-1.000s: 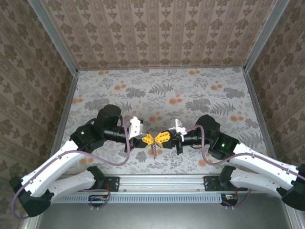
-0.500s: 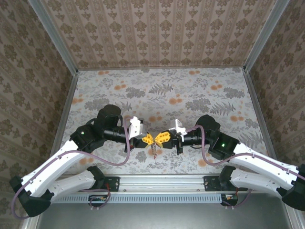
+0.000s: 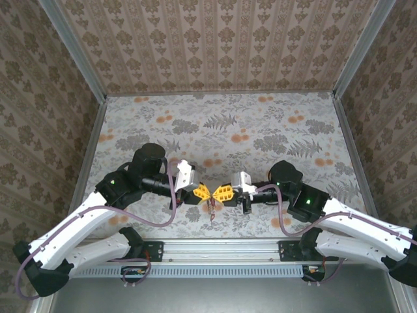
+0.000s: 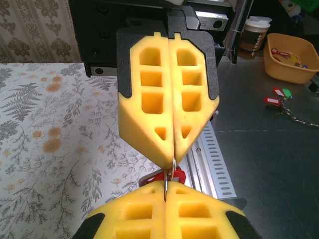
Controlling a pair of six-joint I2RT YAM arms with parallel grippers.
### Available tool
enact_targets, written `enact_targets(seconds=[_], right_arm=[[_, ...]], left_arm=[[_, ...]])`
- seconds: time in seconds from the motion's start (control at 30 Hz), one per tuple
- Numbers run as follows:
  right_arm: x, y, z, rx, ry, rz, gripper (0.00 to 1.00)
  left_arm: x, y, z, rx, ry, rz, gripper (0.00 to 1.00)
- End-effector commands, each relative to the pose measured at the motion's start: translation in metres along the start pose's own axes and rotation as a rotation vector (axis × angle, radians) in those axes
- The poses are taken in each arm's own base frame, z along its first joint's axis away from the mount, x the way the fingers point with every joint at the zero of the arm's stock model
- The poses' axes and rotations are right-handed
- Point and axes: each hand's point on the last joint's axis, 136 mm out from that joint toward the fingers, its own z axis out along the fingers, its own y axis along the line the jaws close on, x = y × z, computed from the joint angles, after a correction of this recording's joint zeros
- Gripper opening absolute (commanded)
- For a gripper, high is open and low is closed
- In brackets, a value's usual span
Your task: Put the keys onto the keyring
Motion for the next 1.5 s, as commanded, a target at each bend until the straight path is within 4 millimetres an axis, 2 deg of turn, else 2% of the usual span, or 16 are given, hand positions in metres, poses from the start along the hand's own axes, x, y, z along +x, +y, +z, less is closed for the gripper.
enact_targets(seconds=[0.0, 0.5, 0.7, 0.93, 1.23, 1.4, 1.47], right_arm=[[0.013, 0.008, -0.001, -0.002, 0.043, -0.061, 0.0], [0.034, 0.01, 0.002, 0.118, 0.159, -0.253, 0.03], [0.036, 0.006, -0.001, 0.167, 0.16, -0.271, 0.08], [0.041, 0.004, -0.003, 0.188, 0.153, -0.257, 0.17], [0.029, 0.004, -0.015, 0.223, 0.098, -0.214, 0.22], [0.0, -0.001, -0.039, 0.297, -0.019, -0.173, 0.25], [-0.01, -0.002, -0.041, 0.292, -0.04, -0.157, 0.25]], left_arm=[[-0.021, 0.002, -0.005, -0.008, -0.05, 0.035, 0.0], [-0.025, 0.006, -0.006, -0.03, -0.061, 0.033, 0.0], [-0.027, 0.006, -0.009, -0.045, -0.071, 0.042, 0.0], [-0.03, 0.007, -0.01, -0.062, -0.084, 0.051, 0.0], [-0.03, 0.007, -0.012, -0.086, -0.091, 0.061, 0.0], [-0.024, 0.006, -0.012, -0.086, -0.078, 0.064, 0.0], [-0.022, 0.005, -0.01, -0.082, -0.072, 0.063, 0.0]])
